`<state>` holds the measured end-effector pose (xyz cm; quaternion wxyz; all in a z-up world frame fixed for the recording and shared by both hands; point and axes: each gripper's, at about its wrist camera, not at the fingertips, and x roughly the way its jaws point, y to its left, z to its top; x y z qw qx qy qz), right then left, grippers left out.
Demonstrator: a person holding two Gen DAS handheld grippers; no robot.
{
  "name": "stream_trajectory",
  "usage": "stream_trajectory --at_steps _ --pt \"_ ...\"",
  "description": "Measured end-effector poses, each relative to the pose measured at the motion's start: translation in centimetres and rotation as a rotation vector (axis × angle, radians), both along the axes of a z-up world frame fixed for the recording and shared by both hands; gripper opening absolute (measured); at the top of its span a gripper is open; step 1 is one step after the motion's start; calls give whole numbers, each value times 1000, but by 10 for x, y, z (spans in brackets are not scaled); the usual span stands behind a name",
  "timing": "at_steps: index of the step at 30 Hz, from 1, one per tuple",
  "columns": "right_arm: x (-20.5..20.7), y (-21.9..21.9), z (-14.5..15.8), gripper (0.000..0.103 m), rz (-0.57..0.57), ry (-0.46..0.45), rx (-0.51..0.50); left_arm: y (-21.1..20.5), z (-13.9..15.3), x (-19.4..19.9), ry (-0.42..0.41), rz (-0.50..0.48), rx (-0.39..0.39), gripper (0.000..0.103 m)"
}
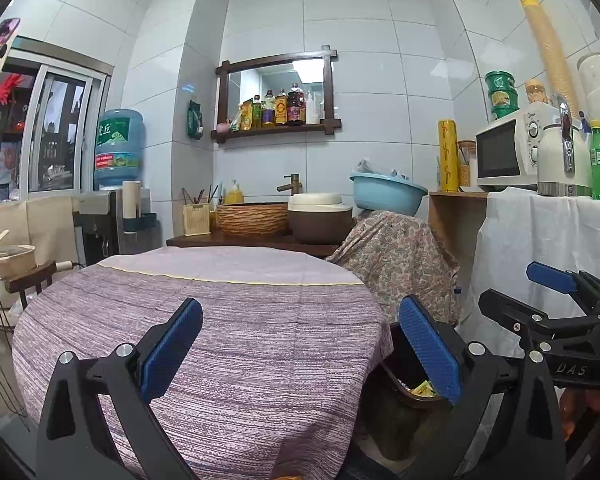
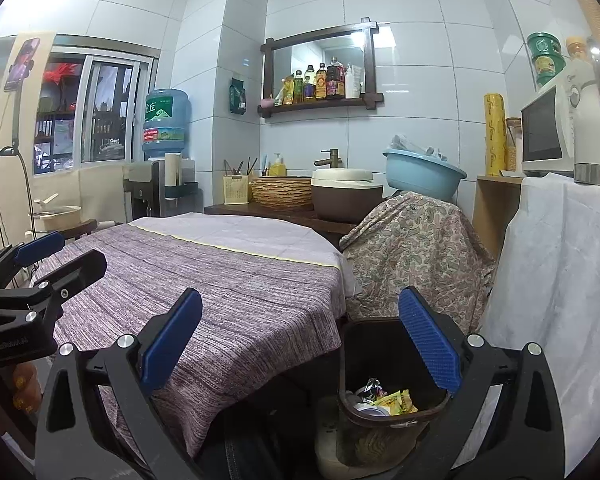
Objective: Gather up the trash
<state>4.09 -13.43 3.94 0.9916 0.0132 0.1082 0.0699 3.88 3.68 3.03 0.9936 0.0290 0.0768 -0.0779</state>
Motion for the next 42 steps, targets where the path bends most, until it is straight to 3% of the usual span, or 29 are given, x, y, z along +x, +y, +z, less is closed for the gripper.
stream_trajectory --at_steps 42 --pt "3 -5 -4 97 0 12 4 -2 -1 2 18 -4 5 98"
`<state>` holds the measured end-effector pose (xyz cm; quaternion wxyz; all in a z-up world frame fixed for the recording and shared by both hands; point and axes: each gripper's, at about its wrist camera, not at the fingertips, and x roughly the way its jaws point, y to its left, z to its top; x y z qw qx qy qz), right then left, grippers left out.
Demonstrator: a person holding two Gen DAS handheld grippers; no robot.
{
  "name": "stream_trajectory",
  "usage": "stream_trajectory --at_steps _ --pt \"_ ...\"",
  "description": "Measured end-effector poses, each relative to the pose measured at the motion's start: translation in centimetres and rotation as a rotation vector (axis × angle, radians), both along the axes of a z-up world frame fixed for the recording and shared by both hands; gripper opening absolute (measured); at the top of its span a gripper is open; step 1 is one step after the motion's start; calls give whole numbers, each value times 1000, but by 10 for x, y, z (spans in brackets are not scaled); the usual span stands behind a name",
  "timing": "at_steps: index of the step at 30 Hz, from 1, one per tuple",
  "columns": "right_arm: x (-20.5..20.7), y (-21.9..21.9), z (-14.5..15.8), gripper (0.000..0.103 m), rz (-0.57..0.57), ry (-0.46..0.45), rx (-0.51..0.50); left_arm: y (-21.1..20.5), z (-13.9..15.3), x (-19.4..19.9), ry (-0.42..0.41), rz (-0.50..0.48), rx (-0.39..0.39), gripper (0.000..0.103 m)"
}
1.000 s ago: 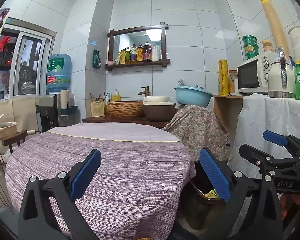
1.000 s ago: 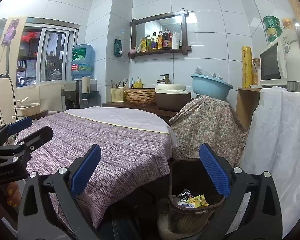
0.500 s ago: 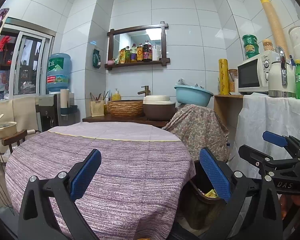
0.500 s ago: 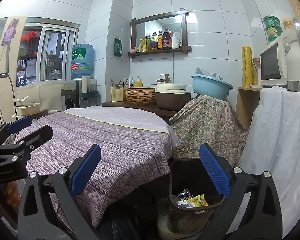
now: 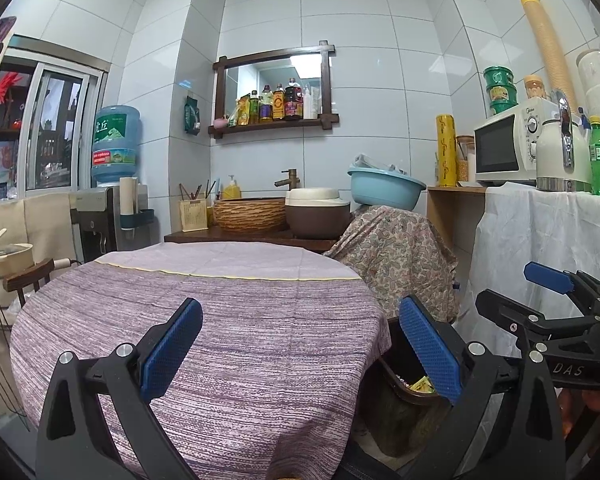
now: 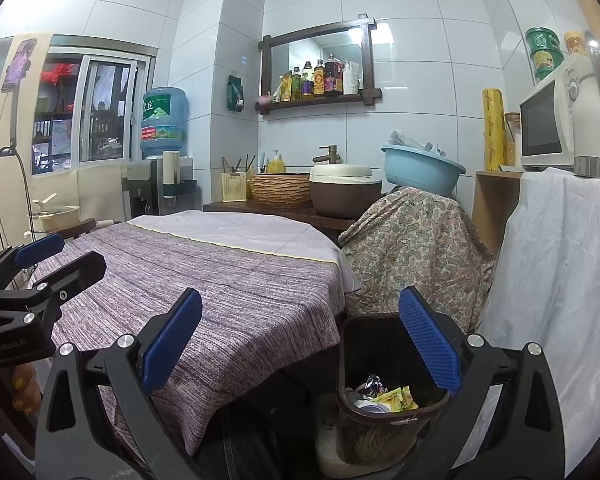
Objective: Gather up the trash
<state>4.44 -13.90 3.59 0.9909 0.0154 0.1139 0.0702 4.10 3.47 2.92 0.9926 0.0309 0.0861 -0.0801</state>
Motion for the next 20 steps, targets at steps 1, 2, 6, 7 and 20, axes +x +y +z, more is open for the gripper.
stream_trajectory --at_steps 1,2,6,7,20 --pt "0 0 0 97 0 0 1 0 0 0 0 -1 -1 98" --pt "0 -1 0 97 1 1 2 0 0 0 -1 -1 -1 98" --pt "0 -1 -1 97 1 3 3 -1 0 1 -2 -3 5 98" --pt "0 0 -2 97 1 4 3 -2 0 0 -4 -2 6 98" --pt "1 0 -5 97 -11 10 14 -8 0 -1 -5 -7 17 98"
